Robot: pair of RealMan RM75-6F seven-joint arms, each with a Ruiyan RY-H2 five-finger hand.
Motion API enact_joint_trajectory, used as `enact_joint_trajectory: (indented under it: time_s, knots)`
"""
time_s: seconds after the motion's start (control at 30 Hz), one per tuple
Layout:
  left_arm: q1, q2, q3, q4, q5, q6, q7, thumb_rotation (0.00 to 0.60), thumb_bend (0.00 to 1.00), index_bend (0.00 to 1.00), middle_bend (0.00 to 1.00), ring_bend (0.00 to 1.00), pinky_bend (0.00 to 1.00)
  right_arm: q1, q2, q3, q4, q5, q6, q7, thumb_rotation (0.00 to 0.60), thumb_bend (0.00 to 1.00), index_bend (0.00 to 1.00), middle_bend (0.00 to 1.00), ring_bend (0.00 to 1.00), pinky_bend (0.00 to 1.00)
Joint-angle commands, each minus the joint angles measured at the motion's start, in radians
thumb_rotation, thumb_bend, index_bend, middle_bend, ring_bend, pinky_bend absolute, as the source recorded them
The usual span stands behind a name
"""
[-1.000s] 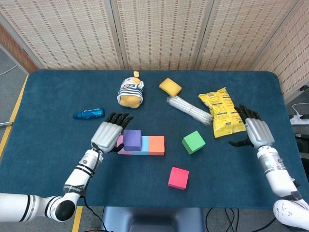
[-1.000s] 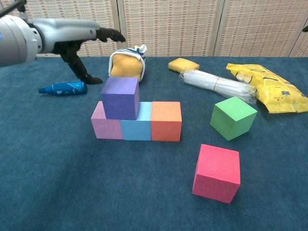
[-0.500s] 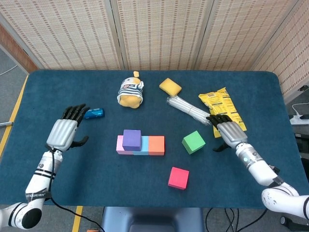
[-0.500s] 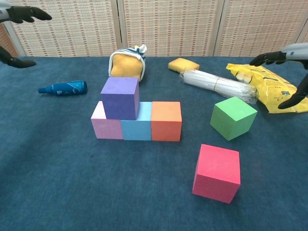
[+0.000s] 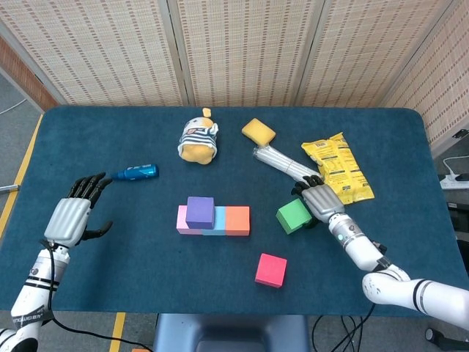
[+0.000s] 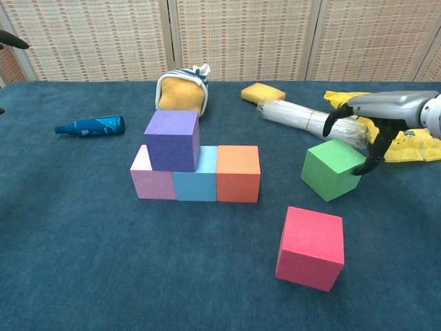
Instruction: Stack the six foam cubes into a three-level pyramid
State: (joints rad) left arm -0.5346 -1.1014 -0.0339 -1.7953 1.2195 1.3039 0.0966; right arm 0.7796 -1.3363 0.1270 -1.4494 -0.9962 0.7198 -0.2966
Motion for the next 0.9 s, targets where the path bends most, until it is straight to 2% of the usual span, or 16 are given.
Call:
enact_joint_trajectory:
  time_s: [0.03, 0.1, 0.27, 0.43, 0.63, 0.73, 0.9]
  knots:
    - [0.018, 0.000, 0.001, 0.008, 0.017, 0.001, -0.023, 0.600, 0.30, 0.11, 0.04, 0.00, 0.08, 0.011, -0.025, -0.003, 0.021, 0.012, 0.004, -0.010, 0.600, 0.20, 0.39, 0.27, 0.07, 0.12]
    - [0.028, 0.000, 0.000, 0.011, 0.028, 0.001, -0.033, 0.600, 0.30, 0.11, 0.04, 0.00, 0.08, 0.012, -0.033, -0.004, 0.027, 0.018, 0.010, -0.011, 0.600, 0.20, 0.43, 0.30, 0.10, 0.12]
    - [0.054, 0.003, -0.001, 0.019, 0.055, 0.001, -0.056, 0.600, 0.30, 0.11, 0.04, 0.00, 0.08, -0.002, -0.029, 0.003, 0.012, 0.019, 0.046, 0.008, 0.600, 0.20, 0.60, 0.43, 0.21, 0.14]
    - [0.079, 0.013, -0.010, 0.034, 0.073, 0.017, -0.061, 0.600, 0.30, 0.11, 0.04, 0.00, 0.08, -0.022, 0.061, 0.036, -0.149, 0.066, 0.098, 0.017, 0.600, 0.20, 0.65, 0.48, 0.28, 0.14]
    - [0.112, 0.020, -0.003, 0.056, 0.101, 0.035, -0.038, 0.600, 0.30, 0.11, 0.04, 0.00, 0.09, 0.016, 0.144, 0.078, -0.403, 0.288, 0.223, -0.129, 0.600, 0.20, 0.67, 0.50, 0.33, 0.16]
    - [0.127, 0.021, 0.000, 0.064, 0.114, 0.039, -0.047, 0.600, 0.30, 0.11, 0.04, 0.00, 0.09, 0.058, 0.134, 0.100, -0.472, 0.392, 0.292, -0.201, 0.600, 0.20, 0.68, 0.51, 0.34, 0.16]
    - [0.148, 0.019, 0.002, 0.073, 0.146, 0.050, -0.052, 0.600, 0.30, 0.11, 0.04, 0.00, 0.09, 0.140, 0.083, 0.139, -0.529, 0.553, 0.370, -0.289, 0.600, 0.20, 0.68, 0.52, 0.35, 0.15]
